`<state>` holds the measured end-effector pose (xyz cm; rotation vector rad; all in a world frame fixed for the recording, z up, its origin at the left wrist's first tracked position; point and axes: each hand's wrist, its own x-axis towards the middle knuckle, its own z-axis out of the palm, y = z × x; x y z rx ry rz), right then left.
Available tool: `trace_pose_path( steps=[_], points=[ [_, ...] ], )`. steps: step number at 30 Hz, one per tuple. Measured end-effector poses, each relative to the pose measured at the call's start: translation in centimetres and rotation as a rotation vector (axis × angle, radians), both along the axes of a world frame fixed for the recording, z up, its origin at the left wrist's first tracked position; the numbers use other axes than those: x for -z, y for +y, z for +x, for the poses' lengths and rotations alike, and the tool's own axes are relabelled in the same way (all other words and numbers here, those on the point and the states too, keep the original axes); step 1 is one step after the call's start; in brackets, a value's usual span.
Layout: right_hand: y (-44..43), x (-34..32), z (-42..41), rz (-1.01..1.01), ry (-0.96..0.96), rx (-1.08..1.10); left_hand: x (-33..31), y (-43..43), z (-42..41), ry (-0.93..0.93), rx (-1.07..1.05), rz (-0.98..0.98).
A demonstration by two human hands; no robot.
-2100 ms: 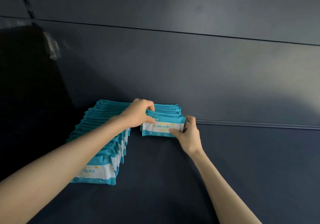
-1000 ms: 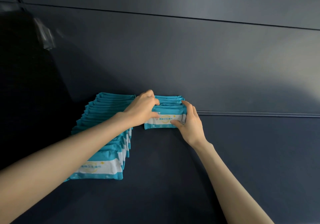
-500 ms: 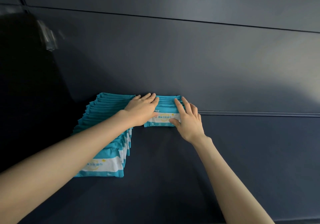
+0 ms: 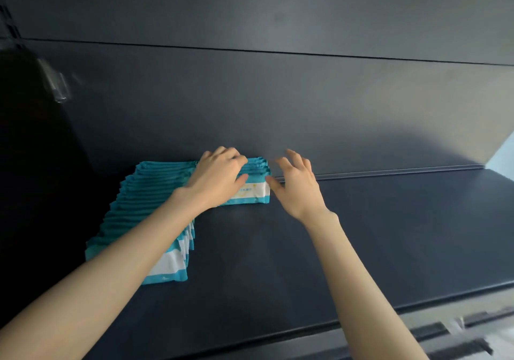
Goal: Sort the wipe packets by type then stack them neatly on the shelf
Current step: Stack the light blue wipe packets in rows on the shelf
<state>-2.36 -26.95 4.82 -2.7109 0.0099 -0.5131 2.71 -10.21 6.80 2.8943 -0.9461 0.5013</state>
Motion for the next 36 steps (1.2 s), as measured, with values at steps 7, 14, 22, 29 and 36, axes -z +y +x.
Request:
trace_pose_path(
  steps=[7,14,22,29,36],
  points=[
    [-3.9,-0.7,-8.9,0.067,-0.278,0.093,-0.6,-3.9,-7.1,-0.203,0.203,-0.281],
    [-10.6,4.6,-23.5,0.047,-0.317,0.273,4.2,-11.8,-19.3,-0.070,0.383,-0.392],
    [-17.7,13.8,-44.3,0.091,-0.063,0.515,14.6,-21.8,-36.5,0.358,0.511,-0.346],
    [-19.8,19.8,-56.4,0.180,0.176,0.749,21.9,-26.5,-46.5,0.685,0.589,-0.111],
    [-23.4,22.3,-59.2,0.314,0.251,0.886,24.1,-31.8,-47.8,0.765,0.682,0.041]
  ],
)
